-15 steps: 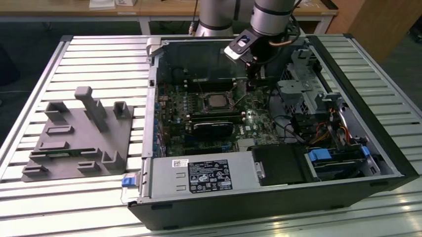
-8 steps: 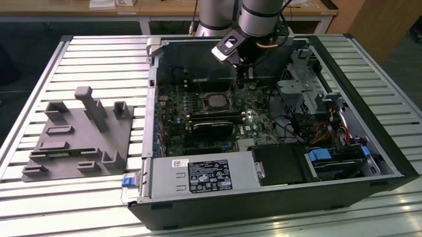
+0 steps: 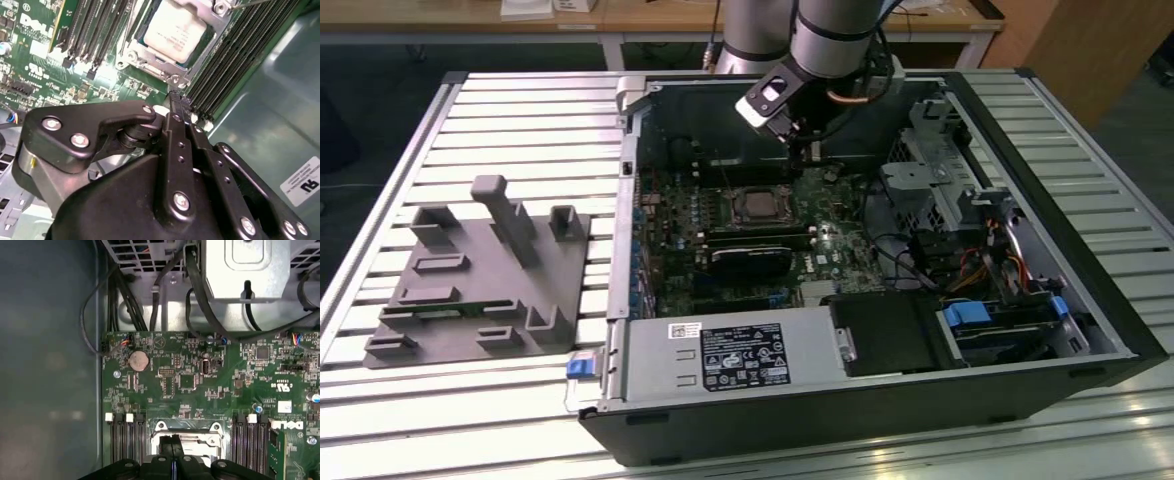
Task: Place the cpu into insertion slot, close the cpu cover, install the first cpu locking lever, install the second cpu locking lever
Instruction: 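Close the cpu cover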
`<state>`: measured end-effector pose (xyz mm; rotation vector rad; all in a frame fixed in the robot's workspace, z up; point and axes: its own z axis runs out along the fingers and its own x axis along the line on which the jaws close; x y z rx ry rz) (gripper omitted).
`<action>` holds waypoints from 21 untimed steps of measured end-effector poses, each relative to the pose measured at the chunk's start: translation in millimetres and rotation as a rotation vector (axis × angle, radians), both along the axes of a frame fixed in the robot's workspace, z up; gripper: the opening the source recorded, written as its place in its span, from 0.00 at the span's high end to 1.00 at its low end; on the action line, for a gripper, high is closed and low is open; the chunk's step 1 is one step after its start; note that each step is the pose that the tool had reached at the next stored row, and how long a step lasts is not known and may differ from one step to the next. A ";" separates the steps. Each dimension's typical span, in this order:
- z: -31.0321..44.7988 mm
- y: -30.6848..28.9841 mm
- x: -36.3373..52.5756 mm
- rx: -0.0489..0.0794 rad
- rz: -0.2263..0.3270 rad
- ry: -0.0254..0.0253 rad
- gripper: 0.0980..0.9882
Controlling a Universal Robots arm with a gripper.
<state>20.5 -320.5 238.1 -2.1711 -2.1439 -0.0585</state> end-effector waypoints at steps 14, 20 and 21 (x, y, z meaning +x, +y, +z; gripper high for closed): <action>-3.2 -18.2 -20.1 0.009 0.000 -0.0001 0.99; -6.4 -21.2 -39.8 0.013 0.000 -0.0057 0.99; -7.0 -21.2 -43.3 0.013 0.000 -0.0077 0.99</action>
